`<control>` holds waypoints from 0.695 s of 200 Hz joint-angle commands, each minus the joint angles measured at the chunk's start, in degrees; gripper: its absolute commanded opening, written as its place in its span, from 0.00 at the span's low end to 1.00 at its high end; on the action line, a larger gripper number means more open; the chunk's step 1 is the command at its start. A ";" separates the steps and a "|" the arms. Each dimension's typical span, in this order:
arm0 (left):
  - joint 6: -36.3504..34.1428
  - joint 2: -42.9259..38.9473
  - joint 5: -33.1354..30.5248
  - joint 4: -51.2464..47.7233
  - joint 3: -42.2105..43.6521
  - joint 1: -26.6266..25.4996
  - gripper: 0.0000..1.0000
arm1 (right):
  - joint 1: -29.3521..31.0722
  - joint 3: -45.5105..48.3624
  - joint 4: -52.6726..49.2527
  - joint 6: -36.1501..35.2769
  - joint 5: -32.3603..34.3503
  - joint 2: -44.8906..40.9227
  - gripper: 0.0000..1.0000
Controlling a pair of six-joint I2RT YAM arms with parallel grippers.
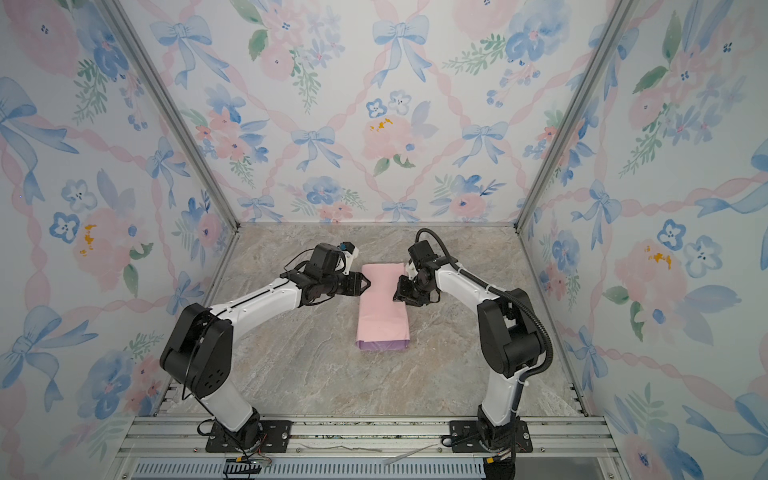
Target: Wrap the gift box in paper
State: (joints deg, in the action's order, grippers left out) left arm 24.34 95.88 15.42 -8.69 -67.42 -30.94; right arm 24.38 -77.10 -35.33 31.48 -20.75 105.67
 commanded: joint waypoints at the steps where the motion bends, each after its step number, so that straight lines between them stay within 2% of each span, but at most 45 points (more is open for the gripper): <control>1: -0.64 -0.81 0.98 0.33 -0.67 -3.04 0.40 | -0.39 0.82 -1.15 -0.57 1.07 -0.25 0.39; 11: -0.27 0.45 0.52 0.99 -1.02 -4.25 0.33 | -0.42 1.24 -0.67 -0.40 0.78 -0.45 0.39; 32: 0.80 4.05 2.48 3.76 -1.94 -5.90 0.26 | -0.60 2.04 0.15 -0.33 0.31 -0.55 0.39; 51: 1.24 8.27 3.81 3.94 -4.35 -6.54 0.24 | -0.86 1.96 -0.05 -0.63 0.19 -0.46 0.39; 93: 0.61 13.90 2.00 4.62 -6.67 -6.42 0.22 | -1.41 2.40 -0.50 -1.25 0.09 -1.37 0.40; 139: -0.06 15.11 0.90 4.56 -5.02 -6.42 0.20 | -3.07 2.99 -3.25 -3.63 -0.28 -6.55 0.70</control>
State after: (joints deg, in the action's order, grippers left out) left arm 25.26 109.36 17.52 -3.62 -73.30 -37.54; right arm 22.48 -74.74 -35.42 29.61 -21.17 103.31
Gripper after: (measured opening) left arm 0.206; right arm 0.660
